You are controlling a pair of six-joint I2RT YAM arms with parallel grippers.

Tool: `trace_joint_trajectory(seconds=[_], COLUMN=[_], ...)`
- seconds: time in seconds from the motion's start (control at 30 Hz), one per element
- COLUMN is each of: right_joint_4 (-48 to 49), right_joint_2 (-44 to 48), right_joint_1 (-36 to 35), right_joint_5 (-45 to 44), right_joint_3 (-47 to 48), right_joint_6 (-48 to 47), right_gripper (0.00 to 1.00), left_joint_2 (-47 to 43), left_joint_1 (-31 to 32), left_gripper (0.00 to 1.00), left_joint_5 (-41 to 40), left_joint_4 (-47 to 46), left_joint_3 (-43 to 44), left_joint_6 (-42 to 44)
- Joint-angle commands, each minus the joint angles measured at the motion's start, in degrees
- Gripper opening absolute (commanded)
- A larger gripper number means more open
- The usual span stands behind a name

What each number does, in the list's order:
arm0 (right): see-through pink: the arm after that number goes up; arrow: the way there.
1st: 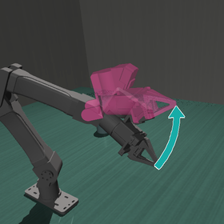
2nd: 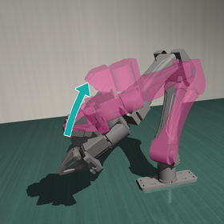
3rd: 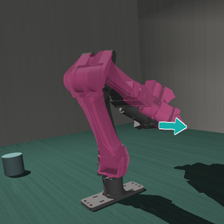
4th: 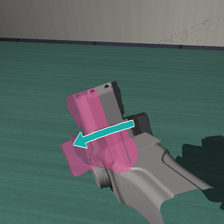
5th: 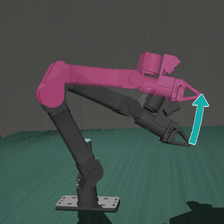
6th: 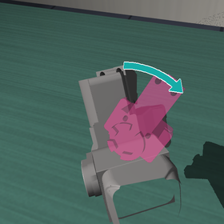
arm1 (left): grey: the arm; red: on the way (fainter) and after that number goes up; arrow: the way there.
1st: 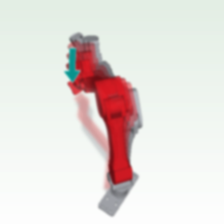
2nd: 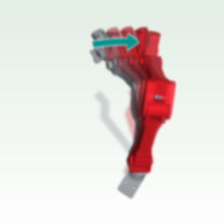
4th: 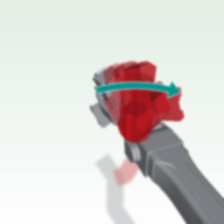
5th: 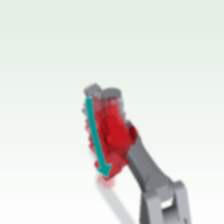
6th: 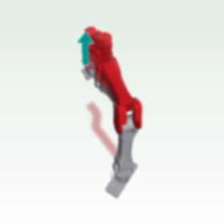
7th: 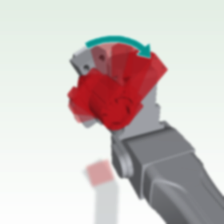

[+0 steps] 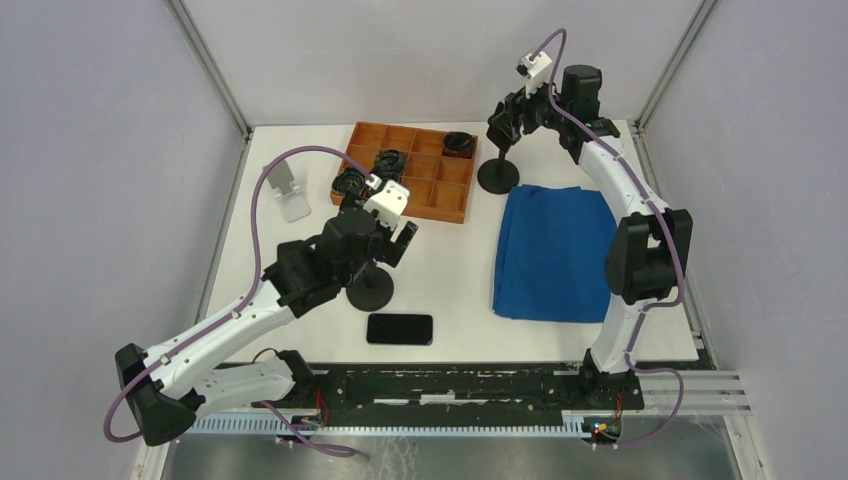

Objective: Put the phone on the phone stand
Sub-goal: Move the phone stand with the phone to the center of the board.

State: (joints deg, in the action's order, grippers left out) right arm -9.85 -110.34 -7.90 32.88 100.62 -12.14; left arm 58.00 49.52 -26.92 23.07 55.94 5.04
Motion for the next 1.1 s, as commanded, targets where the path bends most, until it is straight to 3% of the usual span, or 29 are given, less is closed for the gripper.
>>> trace_joint_trajectory(seconds=[0.0, 0.1, 0.37, 0.63, 0.87, 1.07], right_joint_4=[3.2, 4.1, 7.3, 7.1, 9.4, 20.8], right_joint_2=[6.1, 8.9, 19.5, 30.7, 43.7, 53.4], right_joint_1=[0.8, 1.8, 5.0, 7.3, 7.3, 7.3], right_joint_5=[3.5, 5.6, 12.1, 16.1, 18.0, 22.8], right_joint_3=[-2.1, -5.2, -18.8, -30.9, -48.3, -64.3], right_joint_6=[0.9, 1.1, -1.1, -4.3, -8.0, -5.0], right_gripper=[0.73, 0.82, 0.96, 0.98, 0.98, 0.98], left_joint_2=[-0.7, -1.1, -1.8, -2.3, -2.5, -1.4], left_joint_1=[-0.3, -0.4, -0.5, -1.1, -1.7, -2.8], left_gripper=[0.95, 0.95, 0.95, 0.95, 0.99, 1.00], left_joint_5=[-0.5, -0.6, -0.7, -0.4, -0.6, 0.5], left_joint_4=[-1.8, -1.9, -2.2, -2.5, -3.2, -2.9], left_joint_3=[0.1, 0.1, -0.1, -0.1, -0.6, -0.5], left_joint_6=[1.5, 1.5, 1.4, 1.1, 0.6, -0.3])
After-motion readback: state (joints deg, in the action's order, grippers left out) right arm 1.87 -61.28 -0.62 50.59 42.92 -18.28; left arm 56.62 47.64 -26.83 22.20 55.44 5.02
